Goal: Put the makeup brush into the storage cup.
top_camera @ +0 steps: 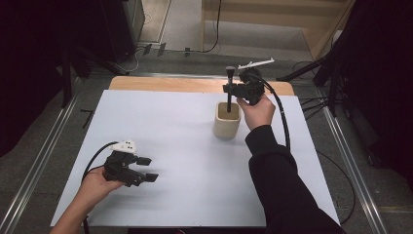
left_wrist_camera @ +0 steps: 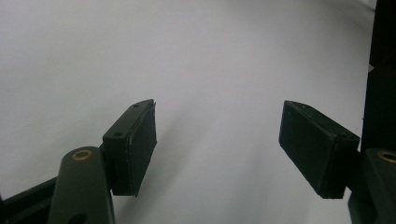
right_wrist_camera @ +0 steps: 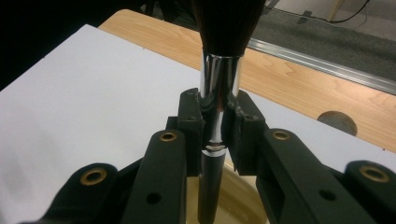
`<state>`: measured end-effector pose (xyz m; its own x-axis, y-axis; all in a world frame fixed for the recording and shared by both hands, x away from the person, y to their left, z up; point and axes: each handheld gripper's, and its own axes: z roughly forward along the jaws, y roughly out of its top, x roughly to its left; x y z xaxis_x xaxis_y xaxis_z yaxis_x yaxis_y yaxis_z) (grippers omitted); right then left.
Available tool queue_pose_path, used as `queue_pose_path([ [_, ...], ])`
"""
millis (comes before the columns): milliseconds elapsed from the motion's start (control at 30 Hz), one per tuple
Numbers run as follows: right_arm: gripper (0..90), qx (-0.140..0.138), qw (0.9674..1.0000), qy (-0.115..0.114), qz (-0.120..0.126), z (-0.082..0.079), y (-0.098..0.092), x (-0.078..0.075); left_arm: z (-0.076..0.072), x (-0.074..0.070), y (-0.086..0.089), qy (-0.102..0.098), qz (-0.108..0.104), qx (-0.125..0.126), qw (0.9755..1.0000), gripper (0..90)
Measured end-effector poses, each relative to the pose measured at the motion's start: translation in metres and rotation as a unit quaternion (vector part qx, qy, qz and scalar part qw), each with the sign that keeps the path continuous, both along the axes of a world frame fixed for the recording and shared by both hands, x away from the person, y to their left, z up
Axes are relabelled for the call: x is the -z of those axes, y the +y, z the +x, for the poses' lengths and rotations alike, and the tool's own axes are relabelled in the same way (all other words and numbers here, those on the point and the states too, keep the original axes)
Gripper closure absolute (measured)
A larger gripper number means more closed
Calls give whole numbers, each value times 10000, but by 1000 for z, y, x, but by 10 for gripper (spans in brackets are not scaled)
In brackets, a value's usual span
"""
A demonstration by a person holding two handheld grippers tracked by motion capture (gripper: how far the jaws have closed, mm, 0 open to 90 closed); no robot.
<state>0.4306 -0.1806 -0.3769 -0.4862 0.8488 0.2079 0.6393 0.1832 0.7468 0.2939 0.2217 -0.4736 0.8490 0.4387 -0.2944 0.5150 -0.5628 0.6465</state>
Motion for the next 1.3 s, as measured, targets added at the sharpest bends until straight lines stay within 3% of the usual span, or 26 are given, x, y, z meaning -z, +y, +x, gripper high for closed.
queue_pose_path([
  [633,781,-153,9996,235,-47,-10,2,30,1,1,0,3,6,13,10000,283],
  [1000,777,-247,9993,259,-49,-13,5,29,2,1,-1,42,6,-6,10000,283],
  [1033,747,-243,9993,281,-55,-13,5,29,2,1,0,39,14,-8,10000,283],
  [1167,393,-330,9988,330,165,-10,3,30,1,1,0,34,7,-7,10000,283],
  [1300,303,-454,9987,230,84,-13,2,28,2,1,0,41,8,-12,10000,283],
])
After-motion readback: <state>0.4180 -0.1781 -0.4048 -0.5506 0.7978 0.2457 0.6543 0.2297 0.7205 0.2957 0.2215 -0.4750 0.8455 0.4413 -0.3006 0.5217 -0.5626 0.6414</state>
